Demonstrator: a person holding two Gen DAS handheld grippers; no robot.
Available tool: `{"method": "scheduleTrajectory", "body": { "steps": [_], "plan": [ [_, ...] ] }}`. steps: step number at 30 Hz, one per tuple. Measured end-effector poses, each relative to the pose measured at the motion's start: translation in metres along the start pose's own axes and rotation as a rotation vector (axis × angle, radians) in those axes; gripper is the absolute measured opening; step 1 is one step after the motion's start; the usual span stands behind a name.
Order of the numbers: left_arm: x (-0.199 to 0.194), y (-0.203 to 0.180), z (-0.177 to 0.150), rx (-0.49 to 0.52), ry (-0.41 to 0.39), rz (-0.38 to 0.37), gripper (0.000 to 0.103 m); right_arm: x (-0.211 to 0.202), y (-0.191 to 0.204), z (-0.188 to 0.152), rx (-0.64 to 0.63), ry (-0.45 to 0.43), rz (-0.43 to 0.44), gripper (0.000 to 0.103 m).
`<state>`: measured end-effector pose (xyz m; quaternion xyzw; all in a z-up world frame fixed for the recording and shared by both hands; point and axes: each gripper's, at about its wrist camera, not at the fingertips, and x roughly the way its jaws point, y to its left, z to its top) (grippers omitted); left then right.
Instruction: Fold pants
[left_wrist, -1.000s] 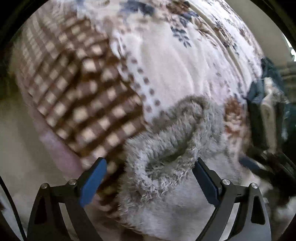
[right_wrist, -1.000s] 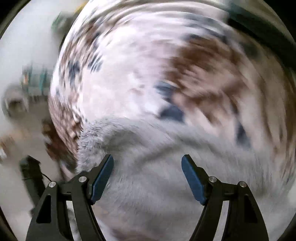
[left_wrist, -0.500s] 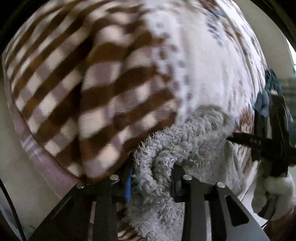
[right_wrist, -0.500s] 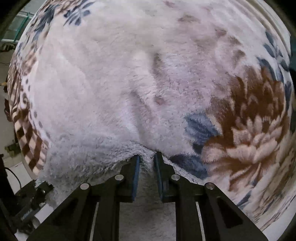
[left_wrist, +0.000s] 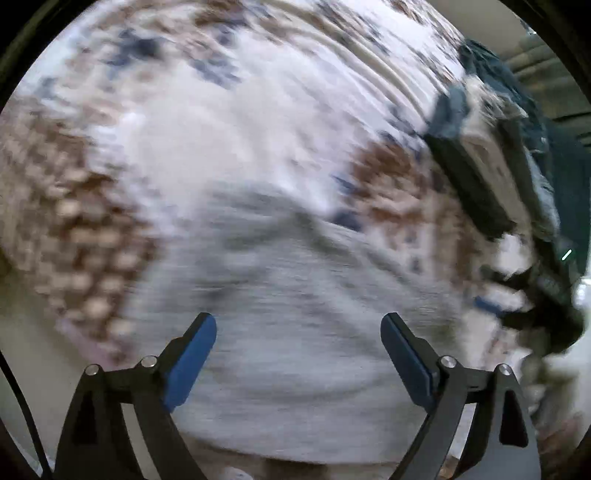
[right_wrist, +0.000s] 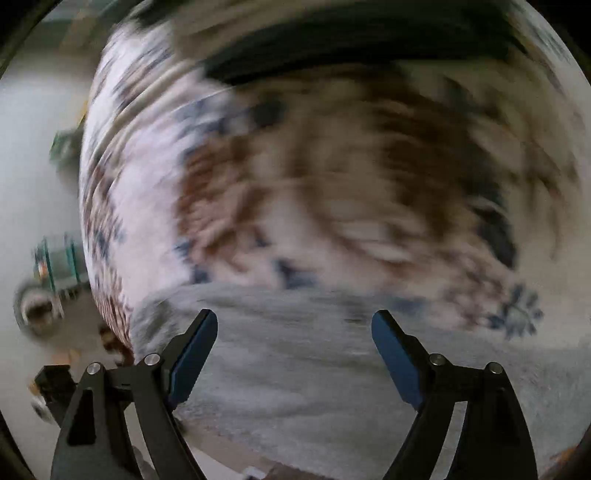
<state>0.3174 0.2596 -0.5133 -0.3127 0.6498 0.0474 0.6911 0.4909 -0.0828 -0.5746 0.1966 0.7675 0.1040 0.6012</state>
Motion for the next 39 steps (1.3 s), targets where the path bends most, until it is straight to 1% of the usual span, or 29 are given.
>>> {"method": "scheduleTrajectory", "body": {
  "steps": [1,2,4,5,6,7,10,12,13,15,16,18,20,21,22,23,24,27,28,30,32,34,36,37,39],
  "plan": [
    [0.015,-0.012,0.005,-0.018,0.035,-0.037,0.091,0.006,-0.015,0.002,0.021,0.013,0.016,0.088],
    [0.024,-0.019,0.006,-0.020,0.053,-0.045,0.091,0.022,-0.020,0.001,0.029,0.029,0.039,0.088],
    [0.047,-0.040,0.009,-0.017,0.089,-0.043,0.091,0.049,-0.029,0.007,0.038,0.070,0.111,0.086],
    [0.060,-0.052,0.011,-0.016,0.109,-0.036,0.091,0.058,-0.033,0.005,0.033,0.093,0.146,0.085],
    [0.071,-0.061,0.014,-0.020,0.125,-0.036,0.091,0.064,-0.035,0.001,0.020,0.112,0.161,0.083],
    [0.081,-0.070,0.017,-0.018,0.136,-0.028,0.091,0.072,-0.034,-0.001,0.003,0.120,0.169,0.082],
    [0.104,-0.089,0.024,0.007,0.151,0.012,0.091,0.080,-0.020,-0.030,-0.102,0.168,0.199,0.082],
    [0.116,-0.094,0.024,0.020,0.165,0.016,0.091,0.083,-0.017,-0.049,-0.157,0.216,0.215,0.082],
    [0.124,-0.098,0.025,0.032,0.173,0.027,0.091,0.088,-0.016,-0.061,-0.191,0.262,0.225,0.082],
    [0.138,-0.104,0.024,0.073,0.188,0.077,0.091,0.097,-0.016,-0.071,-0.218,0.320,0.238,0.082],
    [0.142,-0.104,0.022,0.090,0.189,0.096,0.091,0.100,-0.018,-0.074,-0.223,0.335,0.240,0.082],
    [0.148,-0.105,0.018,0.113,0.192,0.124,0.091,0.099,-0.025,-0.069,-0.189,0.314,0.256,0.082],
    [0.153,-0.104,0.016,0.126,0.188,0.140,0.091,0.095,-0.035,-0.057,-0.105,0.270,0.326,0.082],
    [0.154,-0.103,0.015,0.130,0.187,0.145,0.091,0.091,-0.039,-0.053,-0.082,0.245,0.346,0.082],
    [0.155,-0.102,0.014,0.131,0.187,0.146,0.091,0.088,-0.044,-0.044,-0.046,0.202,0.377,0.083],
    [0.155,-0.100,0.013,0.132,0.185,0.145,0.091,0.088,-0.045,-0.039,-0.032,0.185,0.388,0.083],
    [0.155,-0.100,0.013,0.131,0.184,0.145,0.091,0.090,-0.045,-0.033,-0.033,0.177,0.382,0.083],
    [0.149,-0.099,0.014,0.123,0.174,0.132,0.091,0.106,-0.040,-0.020,-0.034,0.202,0.327,0.083],
    [0.143,-0.100,0.013,0.128,0.158,0.130,0.091,0.112,-0.037,-0.015,-0.030,0.214,0.304,0.084],
    [0.125,-0.094,0.014,0.138,0.125,0.139,0.091,0.113,-0.031,-0.010,-0.039,0.216,0.302,0.084],
    [0.109,-0.091,0.013,0.135,0.092,0.144,0.091,0.108,-0.027,-0.005,-0.057,0.206,0.272,0.084],
    [0.093,-0.081,0.008,0.125,0.070,0.146,0.091,0.098,-0.020,0.001,-0.075,0.174,0.262,0.084],
    [0.084,-0.071,0.004,0.124,0.066,0.156,0.091,0.083,-0.016,0.008,-0.090,0.142,0.236,0.084],
    [0.081,-0.067,0.001,0.127,0.066,0.163,0.091,0.082,-0.017,0.011,-0.092,0.137,0.231,0.084],
    [0.081,-0.058,-0.004,0.138,0.081,0.187,0.091,0.090,-0.016,0.019,-0.076,0.167,0.223,0.084]
  ]
}}
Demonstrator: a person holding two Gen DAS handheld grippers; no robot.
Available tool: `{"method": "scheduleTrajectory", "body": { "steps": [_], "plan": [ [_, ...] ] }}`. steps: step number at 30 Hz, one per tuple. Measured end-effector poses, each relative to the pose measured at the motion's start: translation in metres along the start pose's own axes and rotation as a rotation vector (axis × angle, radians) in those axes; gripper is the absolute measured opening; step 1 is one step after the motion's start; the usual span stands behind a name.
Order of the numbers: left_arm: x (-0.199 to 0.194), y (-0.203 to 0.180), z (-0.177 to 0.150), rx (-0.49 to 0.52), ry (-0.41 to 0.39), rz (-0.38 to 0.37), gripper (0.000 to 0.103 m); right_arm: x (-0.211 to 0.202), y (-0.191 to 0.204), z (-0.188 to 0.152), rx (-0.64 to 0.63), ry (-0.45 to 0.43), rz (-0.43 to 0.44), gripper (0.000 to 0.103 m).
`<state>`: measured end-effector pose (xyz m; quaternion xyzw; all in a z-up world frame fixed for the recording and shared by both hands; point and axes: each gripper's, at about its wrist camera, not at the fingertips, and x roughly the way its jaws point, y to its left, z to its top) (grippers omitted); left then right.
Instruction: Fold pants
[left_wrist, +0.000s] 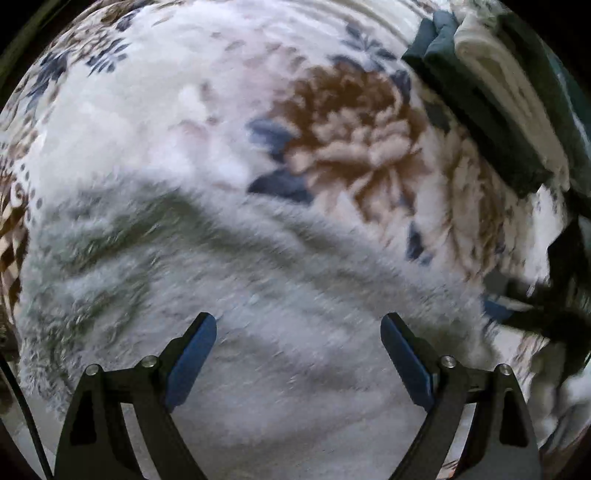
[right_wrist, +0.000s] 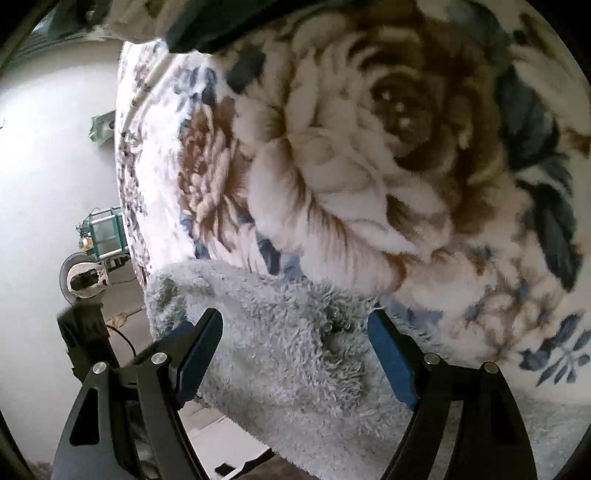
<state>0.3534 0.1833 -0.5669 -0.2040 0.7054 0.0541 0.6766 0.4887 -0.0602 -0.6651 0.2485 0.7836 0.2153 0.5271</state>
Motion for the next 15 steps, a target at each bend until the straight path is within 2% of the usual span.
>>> {"method": "scheduleTrajectory", "body": {
  "steps": [3,4,5,6,7,8,10,13,15],
  "plan": [
    [0.013,0.005,-0.008,0.003,0.041,0.020,0.091,0.019,-0.009,0.006,0.022,0.104,-0.038,0.084],
    [0.017,0.006,-0.009,0.016,0.053,0.033,0.091,0.024,-0.010,0.008,0.015,0.118,-0.052,0.077],
    [0.020,0.005,-0.010,0.029,0.056,0.043,0.091,0.027,-0.004,0.010,-0.002,0.115,-0.088,0.068],
    [0.021,0.005,-0.011,0.044,0.056,0.054,0.091,0.028,0.000,0.010,-0.025,0.112,-0.139,0.034],
    [0.022,0.005,-0.011,0.060,0.056,0.064,0.091,0.028,0.006,0.010,-0.045,0.107,-0.198,0.022],
    [0.025,0.002,-0.012,0.070,0.061,0.069,0.091,0.020,0.012,0.012,-0.037,0.078,-0.213,0.021],
    [0.030,0.001,-0.013,0.085,0.068,0.075,0.091,0.000,0.024,0.015,-0.043,-0.011,-0.225,0.012],
    [0.038,-0.004,-0.015,0.093,0.078,0.080,0.091,-0.032,0.032,0.022,-0.048,-0.133,-0.190,0.011],
    [0.039,-0.006,-0.017,0.090,0.082,0.078,0.091,-0.036,0.026,0.031,-0.015,-0.063,-0.104,0.013]
  ]
}}
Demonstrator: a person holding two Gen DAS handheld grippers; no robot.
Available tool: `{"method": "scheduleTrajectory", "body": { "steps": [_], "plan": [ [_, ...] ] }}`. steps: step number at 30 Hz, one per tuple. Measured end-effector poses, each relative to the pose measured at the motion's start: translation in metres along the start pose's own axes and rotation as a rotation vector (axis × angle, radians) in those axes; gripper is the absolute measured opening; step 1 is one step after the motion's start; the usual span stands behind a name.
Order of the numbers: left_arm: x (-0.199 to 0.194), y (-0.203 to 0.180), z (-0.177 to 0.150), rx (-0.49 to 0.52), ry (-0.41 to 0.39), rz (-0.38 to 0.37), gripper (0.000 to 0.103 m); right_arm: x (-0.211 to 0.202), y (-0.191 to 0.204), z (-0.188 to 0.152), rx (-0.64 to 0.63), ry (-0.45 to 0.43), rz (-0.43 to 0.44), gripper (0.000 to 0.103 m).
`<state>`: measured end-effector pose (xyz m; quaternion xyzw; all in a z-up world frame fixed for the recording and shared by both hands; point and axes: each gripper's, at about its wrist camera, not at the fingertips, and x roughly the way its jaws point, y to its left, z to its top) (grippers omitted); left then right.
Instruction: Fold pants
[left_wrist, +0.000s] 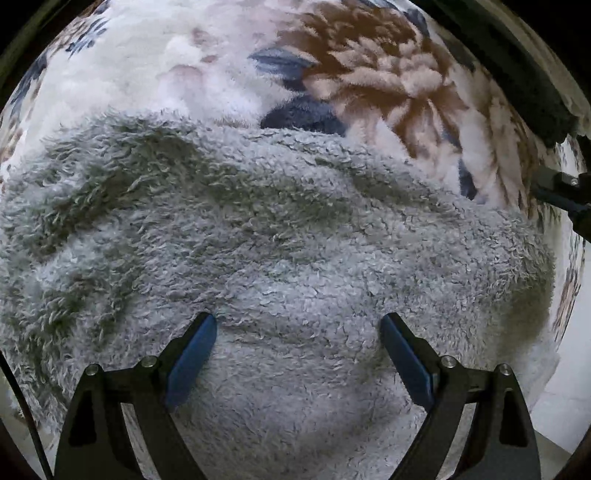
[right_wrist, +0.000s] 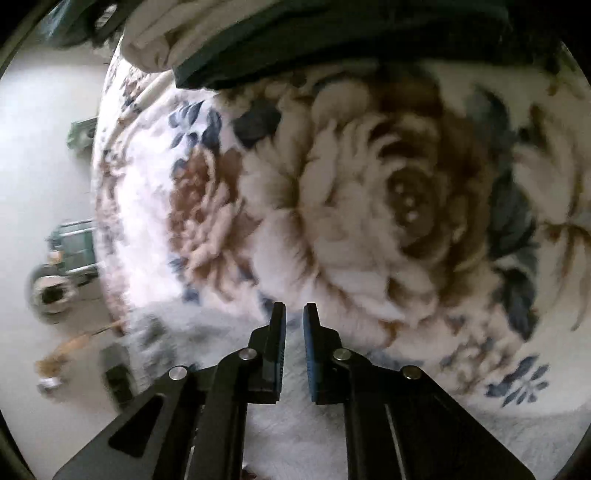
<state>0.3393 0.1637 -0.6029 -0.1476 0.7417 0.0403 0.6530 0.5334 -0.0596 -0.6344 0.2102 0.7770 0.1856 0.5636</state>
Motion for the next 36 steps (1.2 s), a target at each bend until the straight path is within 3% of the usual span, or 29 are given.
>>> {"method": "scheduleTrajectory", "body": {
  "steps": [1,2,4,9,11,14,19,20,21,22,23,25,32,35,36],
  "plan": [
    [0.000,-0.002,0.000,-0.003,0.003,0.000,0.091,0.007,-0.007,0.002,0.032,0.081,0.034,0.022],
    [0.001,0.002,-0.002,-0.003,0.005,-0.002,0.091,0.010,-0.012,0.001,0.039,0.116,0.015,0.029],
    [0.001,0.000,-0.001,-0.007,0.009,-0.005,0.091,0.019,-0.017,-0.004,0.017,0.165,-0.058,0.057],
    [0.000,0.006,0.010,-0.004,0.011,-0.009,0.091,0.058,-0.018,-0.045,-0.030,0.376,0.002,0.059],
    [0.001,0.006,0.011,0.003,0.008,-0.007,0.091,0.069,-0.015,-0.060,-0.062,0.406,0.009,0.059],
    [0.003,0.005,0.009,0.013,0.006,-0.003,0.091,0.066,-0.020,-0.061,-0.041,0.324,0.012,0.059],
    [0.009,0.003,0.009,0.020,0.007,0.002,0.091,0.056,-0.024,-0.038,0.074,0.177,0.190,0.056],
    [0.011,0.003,0.009,0.019,0.007,0.003,0.091,0.058,-0.022,-0.034,0.086,0.176,0.209,0.050],
    [0.012,0.003,0.010,0.020,0.008,0.004,0.091,0.062,-0.019,-0.031,0.093,0.176,0.191,0.030],
    [0.013,0.002,0.010,0.022,0.010,0.006,0.091,0.061,-0.017,-0.028,0.092,0.167,0.162,0.021],
    [0.014,0.003,0.010,0.023,0.011,0.005,0.091,0.058,-0.013,-0.024,0.075,0.142,0.094,0.016],
    [0.016,0.002,0.010,0.031,0.012,0.002,0.091,0.047,-0.013,-0.015,0.068,0.068,0.039,0.009],
    [0.016,0.003,0.008,0.041,0.015,-0.006,0.091,0.039,-0.007,-0.011,0.041,0.079,-0.037,0.010],
    [0.004,0.006,0.005,0.027,0.012,-0.024,0.091,0.022,-0.009,-0.027,0.069,0.022,-0.051,0.023],
    [-0.001,0.006,0.004,0.024,0.004,-0.031,0.091,0.011,-0.009,-0.031,0.072,-0.018,-0.103,0.038]
  ]
}}
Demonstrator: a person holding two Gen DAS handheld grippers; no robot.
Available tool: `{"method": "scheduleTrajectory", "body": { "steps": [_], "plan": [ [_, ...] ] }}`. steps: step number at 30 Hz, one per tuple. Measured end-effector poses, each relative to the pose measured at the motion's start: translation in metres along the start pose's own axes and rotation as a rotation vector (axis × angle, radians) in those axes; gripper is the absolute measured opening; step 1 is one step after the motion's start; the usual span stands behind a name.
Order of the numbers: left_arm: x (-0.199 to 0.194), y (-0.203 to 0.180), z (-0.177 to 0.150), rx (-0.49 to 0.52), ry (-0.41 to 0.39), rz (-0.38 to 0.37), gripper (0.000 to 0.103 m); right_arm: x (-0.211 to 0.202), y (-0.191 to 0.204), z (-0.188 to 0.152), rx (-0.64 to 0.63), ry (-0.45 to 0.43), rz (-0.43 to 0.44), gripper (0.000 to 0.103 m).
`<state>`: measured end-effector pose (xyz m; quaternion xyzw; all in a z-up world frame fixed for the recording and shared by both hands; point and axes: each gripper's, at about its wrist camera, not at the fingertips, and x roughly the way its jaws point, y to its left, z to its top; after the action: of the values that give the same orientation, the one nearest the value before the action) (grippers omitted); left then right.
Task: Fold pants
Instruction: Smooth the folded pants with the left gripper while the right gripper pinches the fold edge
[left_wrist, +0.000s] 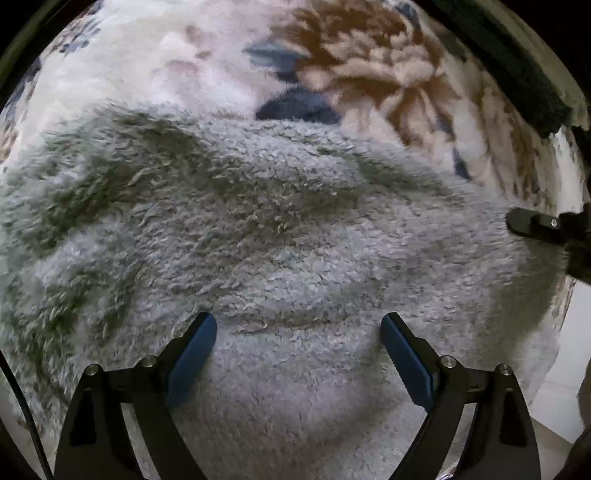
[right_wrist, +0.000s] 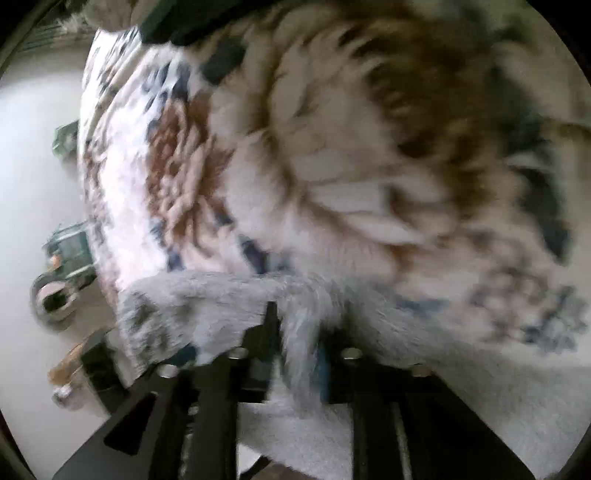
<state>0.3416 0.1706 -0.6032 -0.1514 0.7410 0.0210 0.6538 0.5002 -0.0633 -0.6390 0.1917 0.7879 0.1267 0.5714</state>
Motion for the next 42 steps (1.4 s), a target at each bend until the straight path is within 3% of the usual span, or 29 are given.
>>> {"method": "scheduleTrajectory", "body": {
  "steps": [1,3,7,9,12,15,18,21,23,27,31,36,39,42],
  "plan": [
    [-0.005,0.000,-0.003,0.002,-0.009,-0.009,0.091,-0.006,-0.005,-0.003,-0.003,-0.032,-0.037,0.058],
    [-0.014,-0.003,-0.005,0.013,-0.026,-0.017,0.091,-0.030,-0.010,-0.012,-0.006,-0.132,-0.101,0.066],
    [-0.021,-0.008,-0.006,0.024,-0.034,-0.038,0.091,-0.056,-0.010,-0.032,-0.031,-0.183,-0.064,0.066],
    [-0.021,-0.011,-0.006,0.033,-0.035,-0.038,0.091,-0.054,-0.009,-0.042,-0.041,-0.161,-0.009,0.066],
    [-0.018,-0.020,-0.006,0.044,-0.030,-0.036,0.091,-0.029,-0.006,-0.064,-0.018,-0.099,0.062,0.066],
    [-0.014,-0.031,-0.007,0.071,-0.025,-0.020,0.091,0.005,-0.010,-0.070,-0.014,-0.071,0.026,0.066],
    [-0.008,-0.050,-0.016,0.103,-0.024,0.015,0.091,0.016,-0.030,-0.056,0.040,-0.150,-0.024,0.060],
    [-0.001,-0.061,-0.022,0.119,-0.025,0.042,0.091,0.018,-0.054,-0.045,0.162,-0.177,0.079,0.060],
    [-0.001,-0.070,-0.028,0.121,-0.029,0.040,0.091,0.007,-0.054,-0.056,0.160,-0.200,0.115,0.060],
    [-0.009,-0.108,-0.041,0.179,-0.050,0.040,0.091,-0.038,-0.074,-0.107,0.156,-0.325,0.091,0.060],
    [-0.018,-0.168,-0.061,0.281,-0.074,0.055,0.091,-0.093,-0.155,-0.173,0.313,-0.432,0.087,0.060],
    [-0.015,-0.267,-0.098,0.404,-0.099,0.082,0.091,-0.177,-0.311,-0.257,0.621,-0.564,-0.017,0.060],
    [0.003,-0.314,-0.106,0.452,-0.106,0.095,0.091,-0.218,-0.391,-0.286,0.722,-0.624,-0.050,0.060],
    [0.019,-0.364,-0.115,0.486,-0.111,0.094,0.091,-0.241,-0.446,-0.288,0.728,-0.639,-0.081,0.060]
  ]
}}
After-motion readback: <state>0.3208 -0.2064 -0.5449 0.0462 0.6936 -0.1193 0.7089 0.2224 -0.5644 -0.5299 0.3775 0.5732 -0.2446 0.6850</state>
